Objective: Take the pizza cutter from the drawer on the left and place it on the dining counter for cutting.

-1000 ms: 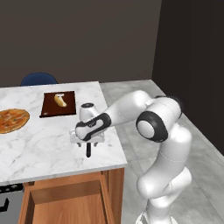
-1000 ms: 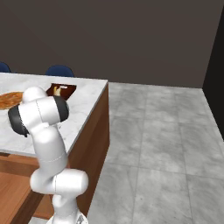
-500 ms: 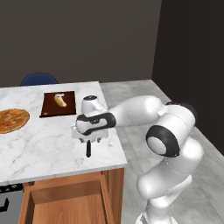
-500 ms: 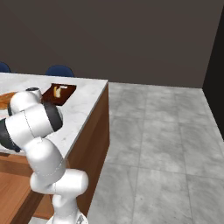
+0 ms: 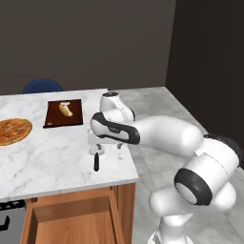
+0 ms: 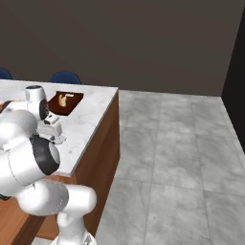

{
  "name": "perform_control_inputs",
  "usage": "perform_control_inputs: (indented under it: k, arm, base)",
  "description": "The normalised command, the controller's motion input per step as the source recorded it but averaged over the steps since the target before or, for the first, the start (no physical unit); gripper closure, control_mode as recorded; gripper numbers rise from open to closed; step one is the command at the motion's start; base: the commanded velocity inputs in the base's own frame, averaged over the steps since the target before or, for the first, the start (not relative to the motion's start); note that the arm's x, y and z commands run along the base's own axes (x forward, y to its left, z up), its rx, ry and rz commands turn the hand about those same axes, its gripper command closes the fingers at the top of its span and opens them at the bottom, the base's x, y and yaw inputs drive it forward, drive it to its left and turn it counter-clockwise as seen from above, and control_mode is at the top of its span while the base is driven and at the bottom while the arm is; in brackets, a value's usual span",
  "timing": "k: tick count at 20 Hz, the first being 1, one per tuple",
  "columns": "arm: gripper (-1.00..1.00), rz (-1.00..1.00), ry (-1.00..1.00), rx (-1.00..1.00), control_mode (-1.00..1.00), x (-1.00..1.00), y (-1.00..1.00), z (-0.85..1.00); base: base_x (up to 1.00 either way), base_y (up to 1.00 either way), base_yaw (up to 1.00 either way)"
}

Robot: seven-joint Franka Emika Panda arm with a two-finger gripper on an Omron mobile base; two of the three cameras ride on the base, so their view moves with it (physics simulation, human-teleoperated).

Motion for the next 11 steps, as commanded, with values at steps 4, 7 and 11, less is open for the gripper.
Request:
perform_control_inputs:
  k: [4, 7, 11]
  arm:
    - [-1.00, 0.00, 0.00, 0.00, -1.00, -0.66, -0.72, 0.48]
    - [-1.00, 0.00, 0.00, 0.00, -1.00, -0.62, -0.80, 0.42]
    - [-1.00, 0.00, 0.00, 0.00, -1.00, -0.67, -0.79, 0.42]
  base:
    - [0.00, 0.00, 0.00]
    - [0.00, 0.00, 0.00]
    - [0.00, 0.00, 0.00]
